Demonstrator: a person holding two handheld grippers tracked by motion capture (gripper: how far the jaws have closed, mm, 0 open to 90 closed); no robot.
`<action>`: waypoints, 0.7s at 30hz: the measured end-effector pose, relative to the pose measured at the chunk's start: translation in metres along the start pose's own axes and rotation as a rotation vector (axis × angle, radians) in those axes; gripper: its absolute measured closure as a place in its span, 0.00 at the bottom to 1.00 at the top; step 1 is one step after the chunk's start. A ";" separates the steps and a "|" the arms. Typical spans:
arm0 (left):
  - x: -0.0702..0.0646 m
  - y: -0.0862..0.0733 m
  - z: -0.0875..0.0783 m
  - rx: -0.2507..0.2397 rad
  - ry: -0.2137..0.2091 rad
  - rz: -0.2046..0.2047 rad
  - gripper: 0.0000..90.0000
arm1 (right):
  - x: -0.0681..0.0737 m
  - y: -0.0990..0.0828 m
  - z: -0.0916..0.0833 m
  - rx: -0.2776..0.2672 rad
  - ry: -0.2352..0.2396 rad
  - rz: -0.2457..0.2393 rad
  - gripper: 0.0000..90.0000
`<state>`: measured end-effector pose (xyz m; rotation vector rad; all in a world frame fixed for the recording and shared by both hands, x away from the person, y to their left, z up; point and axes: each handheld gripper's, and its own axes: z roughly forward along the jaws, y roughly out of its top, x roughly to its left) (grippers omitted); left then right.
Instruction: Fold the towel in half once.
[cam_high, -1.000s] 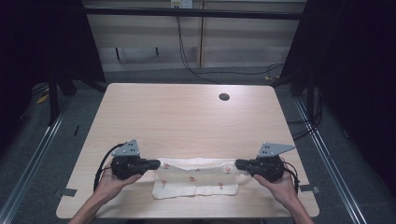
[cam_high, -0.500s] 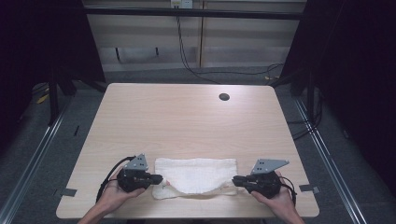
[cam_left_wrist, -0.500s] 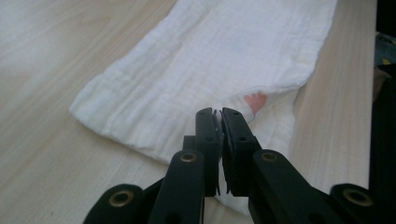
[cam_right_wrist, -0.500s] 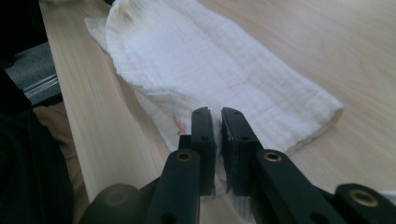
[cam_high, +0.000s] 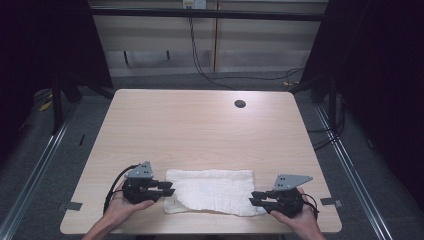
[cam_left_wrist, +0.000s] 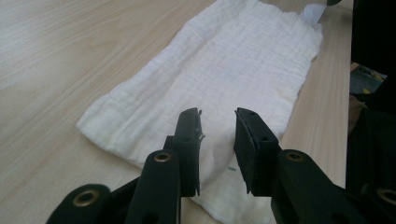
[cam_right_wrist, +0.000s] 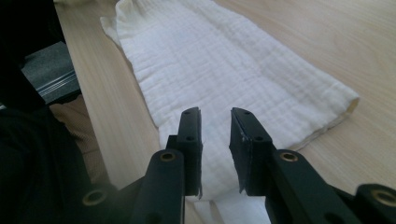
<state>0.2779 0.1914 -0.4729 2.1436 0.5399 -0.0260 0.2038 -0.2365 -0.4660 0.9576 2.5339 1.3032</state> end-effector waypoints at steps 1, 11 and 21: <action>0.000 0.001 0.000 -0.002 -0.001 0.002 0.77 | -0.003 0.000 0.003 0.007 -0.003 0.011 0.81; 0.014 -0.003 0.017 0.085 0.047 -0.008 0.77 | -0.038 0.005 0.029 0.064 -0.094 0.054 0.69; 0.008 -0.006 0.028 0.134 0.059 0.034 0.77 | -0.047 0.005 0.042 0.113 -0.160 0.031 0.74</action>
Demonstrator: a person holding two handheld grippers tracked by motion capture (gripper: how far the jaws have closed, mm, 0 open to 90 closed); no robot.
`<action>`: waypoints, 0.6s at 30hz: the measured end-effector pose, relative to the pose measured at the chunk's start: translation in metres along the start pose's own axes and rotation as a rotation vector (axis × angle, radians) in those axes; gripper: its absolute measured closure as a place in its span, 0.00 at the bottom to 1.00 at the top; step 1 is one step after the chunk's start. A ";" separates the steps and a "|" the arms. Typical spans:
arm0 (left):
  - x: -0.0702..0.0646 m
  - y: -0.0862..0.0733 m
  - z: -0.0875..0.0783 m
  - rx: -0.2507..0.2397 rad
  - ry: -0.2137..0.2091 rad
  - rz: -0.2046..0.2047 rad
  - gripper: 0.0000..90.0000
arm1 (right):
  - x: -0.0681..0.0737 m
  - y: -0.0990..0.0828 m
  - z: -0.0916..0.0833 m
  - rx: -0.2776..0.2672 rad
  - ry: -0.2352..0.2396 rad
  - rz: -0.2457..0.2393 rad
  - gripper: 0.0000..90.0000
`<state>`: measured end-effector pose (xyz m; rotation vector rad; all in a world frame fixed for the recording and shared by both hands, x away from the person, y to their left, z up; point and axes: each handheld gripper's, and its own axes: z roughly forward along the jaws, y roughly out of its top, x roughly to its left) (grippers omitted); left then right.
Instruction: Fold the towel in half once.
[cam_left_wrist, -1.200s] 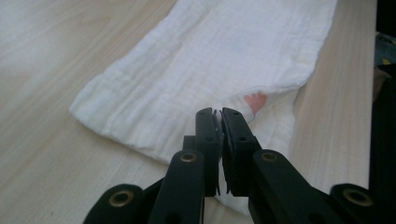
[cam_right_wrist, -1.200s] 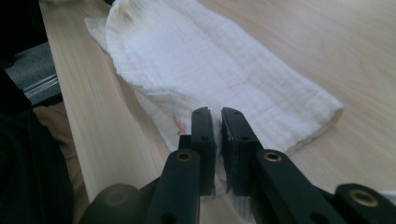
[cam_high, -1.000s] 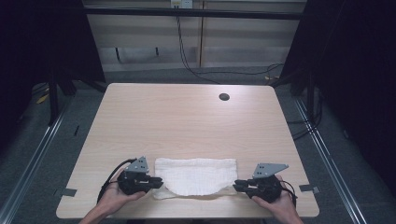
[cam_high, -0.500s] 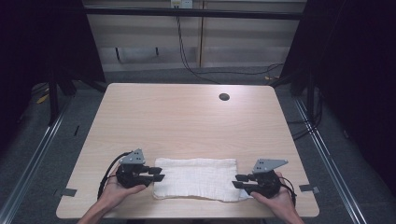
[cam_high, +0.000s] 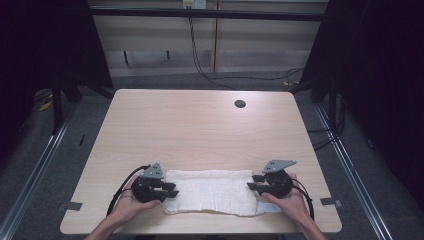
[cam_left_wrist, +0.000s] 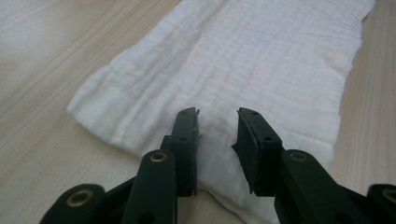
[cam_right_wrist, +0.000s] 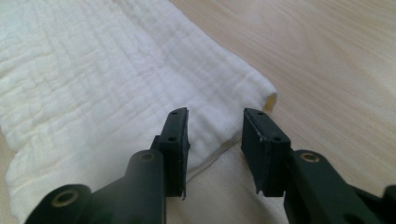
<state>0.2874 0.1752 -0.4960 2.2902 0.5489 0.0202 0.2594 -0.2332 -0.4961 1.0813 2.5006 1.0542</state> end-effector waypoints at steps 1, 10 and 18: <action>0.000 0.000 0.000 0.000 0.000 0.000 0.79 | 0.000 0.000 0.000 0.000 0.000 0.000 0.74; 0.004 0.021 0.023 -0.005 -0.039 -0.012 1.00 | -0.012 -0.003 -0.002 0.007 -0.067 0.027 0.96; 0.007 0.036 0.028 -0.062 -0.049 -0.037 0.82 | -0.030 -0.004 -0.011 -0.016 -0.103 0.085 0.78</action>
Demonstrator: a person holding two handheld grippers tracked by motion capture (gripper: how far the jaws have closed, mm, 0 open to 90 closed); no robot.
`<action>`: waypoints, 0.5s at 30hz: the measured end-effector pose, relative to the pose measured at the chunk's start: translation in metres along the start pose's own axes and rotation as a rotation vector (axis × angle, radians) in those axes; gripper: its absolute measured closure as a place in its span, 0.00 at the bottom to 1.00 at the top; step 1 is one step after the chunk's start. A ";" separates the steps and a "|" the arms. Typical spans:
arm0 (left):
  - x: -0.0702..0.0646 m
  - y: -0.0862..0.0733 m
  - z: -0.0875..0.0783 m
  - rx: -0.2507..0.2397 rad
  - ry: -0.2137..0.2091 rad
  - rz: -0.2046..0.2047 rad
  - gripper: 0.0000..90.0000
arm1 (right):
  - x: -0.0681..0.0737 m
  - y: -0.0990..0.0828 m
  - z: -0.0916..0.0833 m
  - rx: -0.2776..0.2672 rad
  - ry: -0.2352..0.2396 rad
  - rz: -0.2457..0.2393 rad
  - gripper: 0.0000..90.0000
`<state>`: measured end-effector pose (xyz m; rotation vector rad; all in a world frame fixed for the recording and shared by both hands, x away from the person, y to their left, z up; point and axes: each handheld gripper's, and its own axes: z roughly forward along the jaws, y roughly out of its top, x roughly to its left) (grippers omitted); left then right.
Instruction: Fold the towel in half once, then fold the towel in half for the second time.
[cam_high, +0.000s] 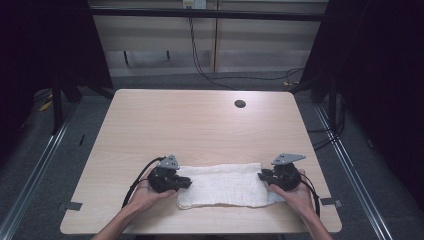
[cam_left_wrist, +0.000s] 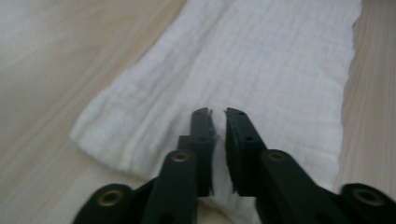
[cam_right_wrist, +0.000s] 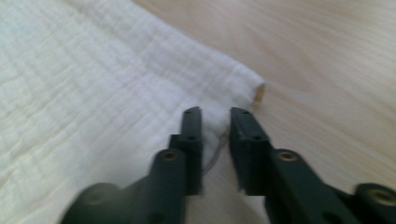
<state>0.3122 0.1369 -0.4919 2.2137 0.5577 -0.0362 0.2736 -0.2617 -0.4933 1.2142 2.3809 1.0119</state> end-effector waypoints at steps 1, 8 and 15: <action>0.003 -0.001 -0.005 -0.019 -0.001 -0.019 0.79 | 0.004 0.004 -0.005 -0.031 0.015 -0.010 0.74; 0.019 0.001 -0.024 -0.073 0.054 -0.097 0.57 | 0.033 0.016 -0.004 -0.063 0.097 -0.036 0.63; 0.036 0.014 -0.018 -0.072 0.041 -0.102 0.54 | 0.058 0.025 0.007 -0.043 0.167 -0.092 0.58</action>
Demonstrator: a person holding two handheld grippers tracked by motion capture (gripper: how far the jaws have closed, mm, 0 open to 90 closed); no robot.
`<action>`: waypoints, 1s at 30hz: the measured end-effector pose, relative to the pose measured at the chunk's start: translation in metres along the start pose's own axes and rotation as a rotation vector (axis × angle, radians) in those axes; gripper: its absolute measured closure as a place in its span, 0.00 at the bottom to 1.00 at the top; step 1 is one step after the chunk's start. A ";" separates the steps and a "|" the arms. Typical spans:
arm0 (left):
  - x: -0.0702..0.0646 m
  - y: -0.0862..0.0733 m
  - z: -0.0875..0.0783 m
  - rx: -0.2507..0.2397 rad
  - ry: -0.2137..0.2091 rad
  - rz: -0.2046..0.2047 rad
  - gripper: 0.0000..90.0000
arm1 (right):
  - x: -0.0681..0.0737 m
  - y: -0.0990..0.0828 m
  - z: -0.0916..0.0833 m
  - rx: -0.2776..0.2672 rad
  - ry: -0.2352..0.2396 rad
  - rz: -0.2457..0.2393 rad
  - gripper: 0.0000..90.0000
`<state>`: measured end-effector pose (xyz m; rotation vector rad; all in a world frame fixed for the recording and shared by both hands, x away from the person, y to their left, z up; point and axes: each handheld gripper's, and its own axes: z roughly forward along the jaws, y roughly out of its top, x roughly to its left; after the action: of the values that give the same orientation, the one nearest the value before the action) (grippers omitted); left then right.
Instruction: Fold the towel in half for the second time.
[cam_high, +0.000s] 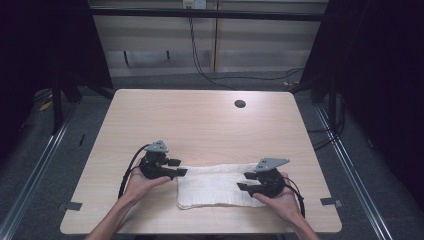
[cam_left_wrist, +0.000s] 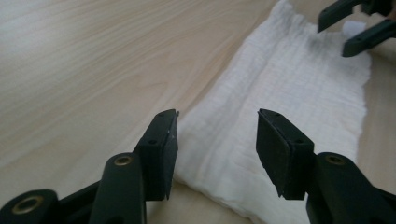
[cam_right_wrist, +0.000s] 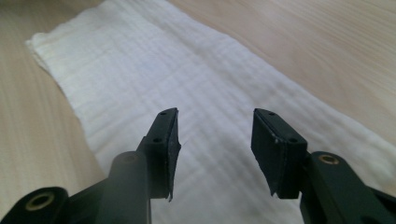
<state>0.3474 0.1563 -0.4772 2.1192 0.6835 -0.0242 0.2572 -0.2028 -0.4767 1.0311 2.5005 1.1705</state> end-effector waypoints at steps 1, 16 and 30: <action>0.002 0.002 0.001 0.006 -0.006 0.002 0.54 | 0.003 0.003 0.001 -0.007 0.019 0.005 0.57; 0.011 0.013 0.001 0.019 0.013 0.035 0.61 | 0.056 0.044 0.039 -0.009 0.192 -0.076 0.56; 0.014 0.001 -0.020 -0.003 0.041 0.013 0.58 | 0.104 0.072 0.096 0.018 0.334 -0.157 0.64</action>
<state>0.3553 0.1775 -0.4678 2.1257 0.6935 0.0269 0.2591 -0.0437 -0.4759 0.6729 2.7852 1.3696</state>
